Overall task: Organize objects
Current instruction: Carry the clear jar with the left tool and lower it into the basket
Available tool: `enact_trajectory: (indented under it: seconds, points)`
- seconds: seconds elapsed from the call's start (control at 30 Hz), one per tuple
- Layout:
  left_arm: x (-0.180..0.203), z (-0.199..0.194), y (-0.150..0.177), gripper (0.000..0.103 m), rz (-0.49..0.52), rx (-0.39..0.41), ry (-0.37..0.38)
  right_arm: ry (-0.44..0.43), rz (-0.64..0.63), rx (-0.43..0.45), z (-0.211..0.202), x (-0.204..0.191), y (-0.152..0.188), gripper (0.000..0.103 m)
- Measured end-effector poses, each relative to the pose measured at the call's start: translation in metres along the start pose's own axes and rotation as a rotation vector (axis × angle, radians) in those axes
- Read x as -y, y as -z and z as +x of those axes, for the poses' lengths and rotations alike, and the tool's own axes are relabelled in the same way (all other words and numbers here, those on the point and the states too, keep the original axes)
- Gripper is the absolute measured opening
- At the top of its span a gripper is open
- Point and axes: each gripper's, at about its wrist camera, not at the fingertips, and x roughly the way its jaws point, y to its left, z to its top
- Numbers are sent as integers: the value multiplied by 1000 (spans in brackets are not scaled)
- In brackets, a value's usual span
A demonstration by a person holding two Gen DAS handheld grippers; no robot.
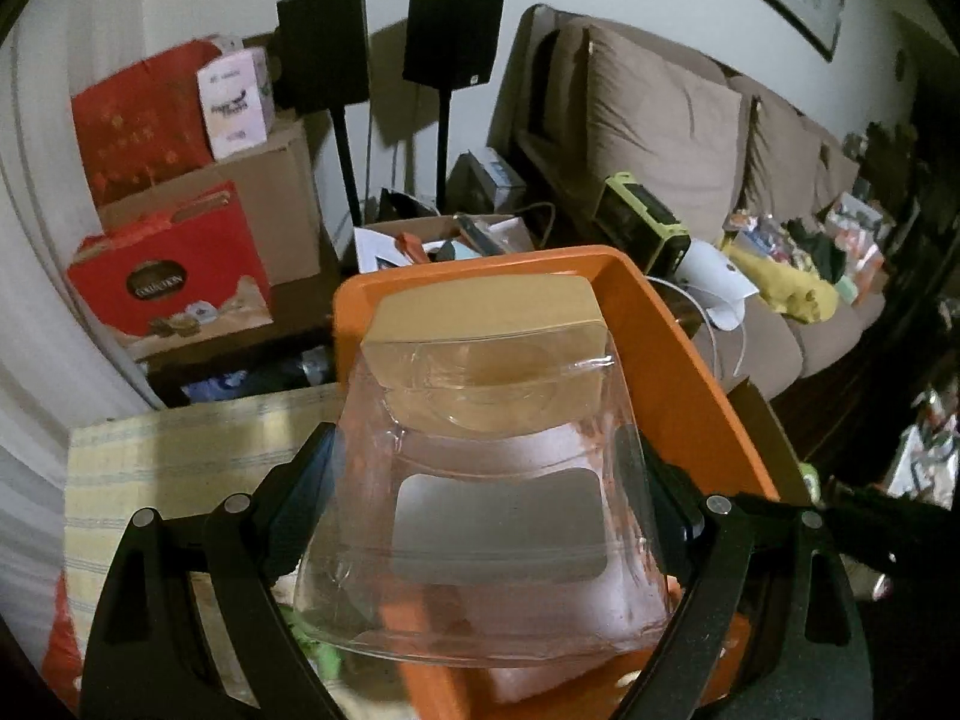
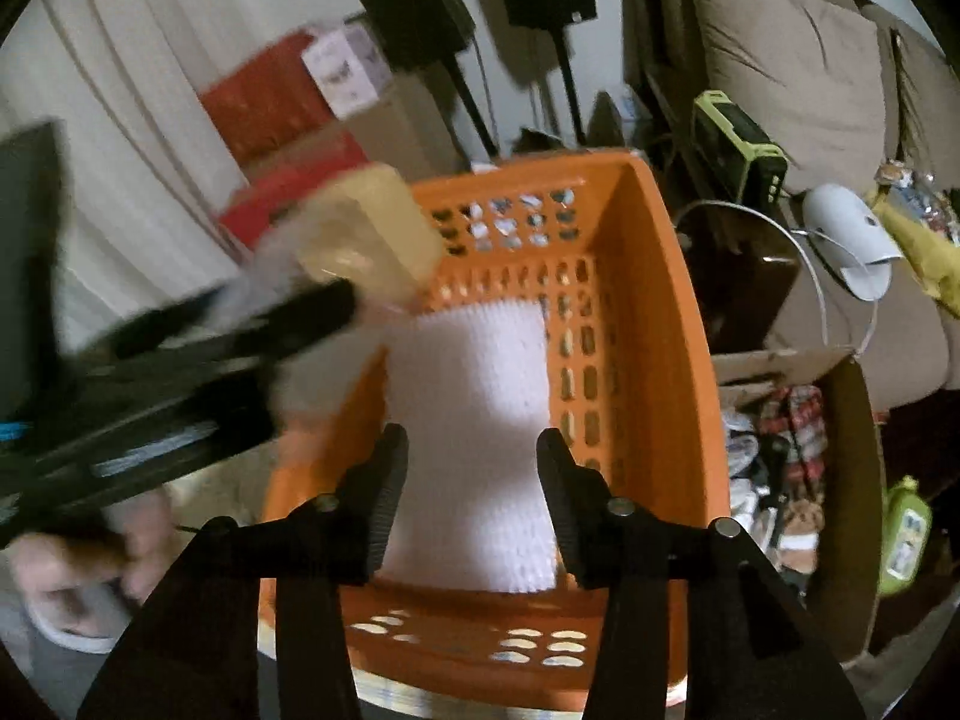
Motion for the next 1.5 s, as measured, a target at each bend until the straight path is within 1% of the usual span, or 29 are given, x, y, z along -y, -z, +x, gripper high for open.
enact_trajectory:
  seconds: [0.07,0.17,0.23,0.33,0.43,0.6,0.7,0.8,0.9,0.97,1.1,1.17,1.2,1.3,1.5]
  points:
    - [4,10,-4,89,-10,-14,-1,9,3,12,-6,5,-1,48]
    - [13,26,-9,89,-18,-34,-4,77,6,38,-9,15,-2,48]
    - [20,36,-11,89,-29,-48,4,95,14,42,-11,24,-2,48]
    - [33,56,-16,89,-43,-80,-1,98,25,43,-11,37,4,48]
    - [45,77,-20,89,-30,-105,-30,107,23,47,-12,44,11,49]
    - [55,110,-20,89,-72,-162,-37,114,20,38,-9,52,22,50]
    - [61,123,-18,89,-73,-172,-48,104,18,41,-11,55,29,50]
    - [69,133,-19,89,-92,-170,-54,117,17,31,-9,55,32,50]
    - [73,142,-19,89,-120,-193,-33,121,1,16,-4,51,35,50]
    - [76,145,-21,89,-114,-195,-31,129,-11,6,-1,49,37,50]
    - [77,142,-19,90,-84,-210,-46,135,-16,0,1,48,40,50]
    - [75,131,-17,90,-67,-195,-48,135,-18,1,1,46,40,50]
    - [72,123,-16,90,-66,-180,-40,135,-21,2,0,44,39,50]
    - [63,98,-16,97,-74,-139,9,145,-39,6,-1,36,40,50]
    - [36,42,-16,97,-99,-97,76,158,-50,10,-4,26,40,53]
